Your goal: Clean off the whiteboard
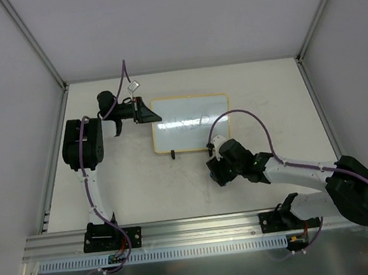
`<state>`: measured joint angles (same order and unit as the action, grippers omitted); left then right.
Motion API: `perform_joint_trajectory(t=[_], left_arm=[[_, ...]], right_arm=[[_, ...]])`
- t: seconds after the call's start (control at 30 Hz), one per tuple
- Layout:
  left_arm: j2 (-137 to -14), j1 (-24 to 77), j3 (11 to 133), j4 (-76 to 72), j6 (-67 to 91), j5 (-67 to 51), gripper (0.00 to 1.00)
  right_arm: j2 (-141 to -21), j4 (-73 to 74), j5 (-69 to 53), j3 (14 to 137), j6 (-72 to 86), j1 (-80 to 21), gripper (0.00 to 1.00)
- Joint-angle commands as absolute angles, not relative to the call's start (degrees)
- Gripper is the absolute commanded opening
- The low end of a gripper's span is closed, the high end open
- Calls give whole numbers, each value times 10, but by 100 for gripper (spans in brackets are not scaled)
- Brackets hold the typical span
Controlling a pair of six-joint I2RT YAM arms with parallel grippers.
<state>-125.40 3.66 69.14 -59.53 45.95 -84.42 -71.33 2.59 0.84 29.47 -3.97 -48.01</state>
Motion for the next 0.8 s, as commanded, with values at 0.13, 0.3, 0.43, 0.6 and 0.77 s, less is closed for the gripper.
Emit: perform_joint_trajectory(t=[0.13, 0.3, 0.43, 0.6, 0.77], left_arm=[[-1267, 35, 715, -661, 490, -874, 0], [-1274, 35, 719, -678, 510, -875, 0], [-1278, 34, 719, -690, 520, -872, 0], [-1286, 34, 727, -691, 531, -868, 0], [-1298, 32, 737, -696, 546, -862, 0]], right_arm=[[-736, 57, 93, 337, -52, -533, 59], [-754, 76, 115, 351, -45, -547, 56], [-766, 102, 120, 360, -32, -548, 49], [-778, 104, 119, 366, -23, -555, 27], [-763, 111, 123, 392, -31, -555, 21]])
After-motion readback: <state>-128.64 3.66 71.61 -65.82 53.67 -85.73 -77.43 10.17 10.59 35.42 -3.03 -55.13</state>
